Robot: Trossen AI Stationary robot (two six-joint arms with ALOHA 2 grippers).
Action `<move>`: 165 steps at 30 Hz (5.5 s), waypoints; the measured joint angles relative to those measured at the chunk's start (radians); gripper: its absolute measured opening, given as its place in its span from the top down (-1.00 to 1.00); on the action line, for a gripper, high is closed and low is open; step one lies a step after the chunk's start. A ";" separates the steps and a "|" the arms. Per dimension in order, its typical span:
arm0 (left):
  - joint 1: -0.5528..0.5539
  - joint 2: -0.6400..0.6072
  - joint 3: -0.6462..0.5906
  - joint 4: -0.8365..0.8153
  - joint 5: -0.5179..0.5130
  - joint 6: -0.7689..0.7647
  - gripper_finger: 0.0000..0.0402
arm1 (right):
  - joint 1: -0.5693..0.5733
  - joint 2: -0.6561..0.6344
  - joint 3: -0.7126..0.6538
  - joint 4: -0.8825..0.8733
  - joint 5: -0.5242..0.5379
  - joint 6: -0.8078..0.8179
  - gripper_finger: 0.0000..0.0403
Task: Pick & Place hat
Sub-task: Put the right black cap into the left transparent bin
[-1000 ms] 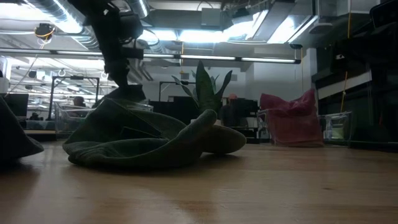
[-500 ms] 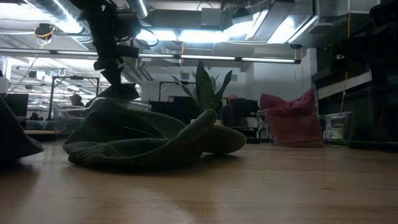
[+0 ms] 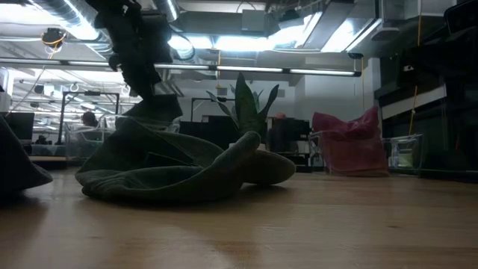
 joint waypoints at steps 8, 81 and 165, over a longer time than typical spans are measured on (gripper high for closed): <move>-0.029 0.000 -0.044 -0.001 -0.062 -0.064 0.62 | 0.000 0.000 0.000 0.000 0.000 0.000 0.87; -0.886 0.284 0.039 0.036 -0.206 -0.645 -0.26 | 0.000 0.000 0.000 0.000 0.000 0.000 0.87; -1.169 0.304 0.312 -0.631 -0.885 -1.491 0.98 | 0.000 0.000 0.000 0.000 0.000 0.000 0.87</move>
